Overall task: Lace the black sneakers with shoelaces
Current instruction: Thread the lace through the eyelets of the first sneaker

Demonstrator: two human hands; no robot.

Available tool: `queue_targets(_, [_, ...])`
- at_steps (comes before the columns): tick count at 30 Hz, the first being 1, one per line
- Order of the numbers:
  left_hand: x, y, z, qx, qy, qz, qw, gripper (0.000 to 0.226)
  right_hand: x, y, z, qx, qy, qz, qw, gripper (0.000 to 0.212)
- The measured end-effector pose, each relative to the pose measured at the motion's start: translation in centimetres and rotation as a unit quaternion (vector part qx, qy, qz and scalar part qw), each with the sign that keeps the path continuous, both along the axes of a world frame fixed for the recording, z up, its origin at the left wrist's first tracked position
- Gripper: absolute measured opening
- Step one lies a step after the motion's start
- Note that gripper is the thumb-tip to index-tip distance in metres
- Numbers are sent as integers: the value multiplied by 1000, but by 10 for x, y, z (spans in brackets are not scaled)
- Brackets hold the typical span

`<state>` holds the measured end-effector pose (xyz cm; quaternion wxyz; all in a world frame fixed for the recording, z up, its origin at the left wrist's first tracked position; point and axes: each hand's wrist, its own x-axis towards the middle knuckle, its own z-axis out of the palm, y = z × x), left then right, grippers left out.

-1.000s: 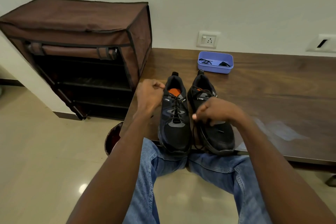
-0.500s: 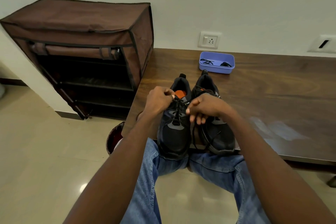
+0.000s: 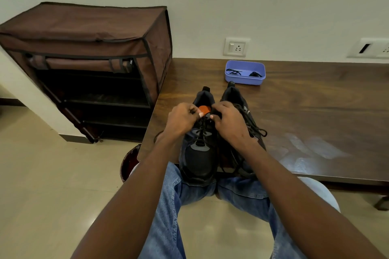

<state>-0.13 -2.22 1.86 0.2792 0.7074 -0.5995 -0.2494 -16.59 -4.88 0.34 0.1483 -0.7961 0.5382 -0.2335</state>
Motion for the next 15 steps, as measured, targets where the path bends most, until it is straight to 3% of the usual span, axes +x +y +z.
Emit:
queue_targets(2, [1,-2,-2,12,19,-16,1000,2,-4,3,-1,-69,103,-47,991,45])
queue_targets(4, [0,-2,-3,22,44,-40,998,15,-7,5,-3,-34,165,-91,981,56])
queue_targets(7, [-5,-2,-6,9,15,-31,999,18,-11,4,-7,67,162,-123,977,62])
queue_targets(15, [-45,-8,-2,-41,-54,9,998,18,-32,-8,-5,62,174,-204,961,52])
